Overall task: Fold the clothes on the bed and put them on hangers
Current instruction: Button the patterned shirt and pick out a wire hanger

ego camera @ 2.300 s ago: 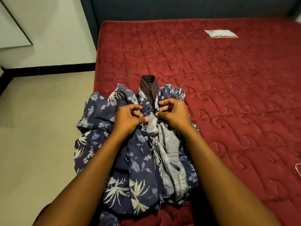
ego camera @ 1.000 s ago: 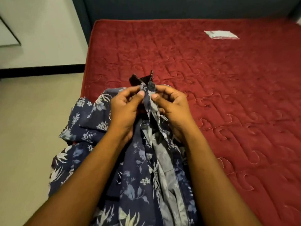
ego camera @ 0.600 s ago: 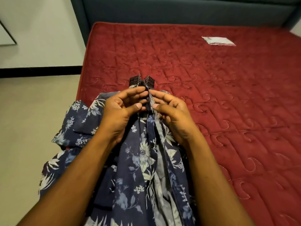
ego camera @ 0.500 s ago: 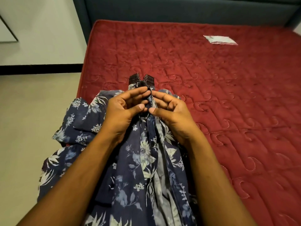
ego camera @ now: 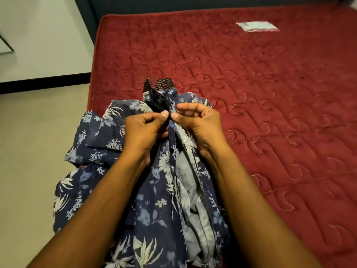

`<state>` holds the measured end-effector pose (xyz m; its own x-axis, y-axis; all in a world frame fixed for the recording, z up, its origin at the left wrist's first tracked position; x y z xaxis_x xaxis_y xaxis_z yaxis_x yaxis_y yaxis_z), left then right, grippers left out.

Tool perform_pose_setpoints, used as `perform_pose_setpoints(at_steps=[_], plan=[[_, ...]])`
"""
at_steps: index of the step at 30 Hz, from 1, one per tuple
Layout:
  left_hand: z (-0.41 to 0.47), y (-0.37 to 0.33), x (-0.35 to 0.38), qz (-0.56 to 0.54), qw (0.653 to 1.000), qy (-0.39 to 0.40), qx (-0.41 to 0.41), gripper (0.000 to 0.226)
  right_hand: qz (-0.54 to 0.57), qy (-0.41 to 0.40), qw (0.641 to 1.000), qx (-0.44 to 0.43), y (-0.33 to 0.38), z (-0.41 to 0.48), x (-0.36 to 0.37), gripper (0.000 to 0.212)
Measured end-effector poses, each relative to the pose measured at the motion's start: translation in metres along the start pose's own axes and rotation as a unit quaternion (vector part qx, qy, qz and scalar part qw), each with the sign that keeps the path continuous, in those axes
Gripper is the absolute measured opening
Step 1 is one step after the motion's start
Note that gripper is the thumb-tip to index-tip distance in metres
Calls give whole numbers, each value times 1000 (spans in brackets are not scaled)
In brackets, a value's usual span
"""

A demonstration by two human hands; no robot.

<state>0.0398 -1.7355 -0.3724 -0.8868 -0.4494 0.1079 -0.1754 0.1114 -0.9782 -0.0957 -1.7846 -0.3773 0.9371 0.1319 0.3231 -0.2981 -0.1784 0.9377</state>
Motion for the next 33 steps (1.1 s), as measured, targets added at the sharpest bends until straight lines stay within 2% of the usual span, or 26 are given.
perform_pose_setpoints(at_steps=[3,5,11,17,19,23,27,29,33], plan=[[-5,1,3,-5,999,39,-4,13,-29,-8,1000,-8,2,2,-1,24],[-8,1,3,-4,1000,25,-10,16,-48,3,999,-7,4,2,-1,22],[0,-6,-7,-16,999,7,-31,9,-36,20,997,64,16,1,-6,38],[2,-13,-17,43,999,8,-20,9,-140,50,983,111,24,1,-16,29],[2,-14,-19,64,998,11,-9,8,-136,30,986,87,25,2,-14,26],[-3,-19,-24,86,996,2,14,5,-94,-12,995,-15,31,5,-8,25],[-6,-22,-24,74,997,7,6,8,-152,0,984,-98,22,0,10,28],[-5,-23,-25,64,998,8,3,7,-178,14,978,-111,13,-1,18,28],[-4,-24,-28,47,999,17,-9,5,-155,26,983,-96,8,1,18,28]])
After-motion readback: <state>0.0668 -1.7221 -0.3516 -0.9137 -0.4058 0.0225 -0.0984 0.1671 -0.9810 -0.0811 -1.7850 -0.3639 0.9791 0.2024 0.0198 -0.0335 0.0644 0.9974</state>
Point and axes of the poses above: each hand's wrist, its own z-axis towards the middle knuckle, its own x-axis out of the palm, y = z × x, the point moved 1 cm from there along z, towards the middle knuckle, and after that the axes turned 1 degree about -x, right-handed, at the moved point
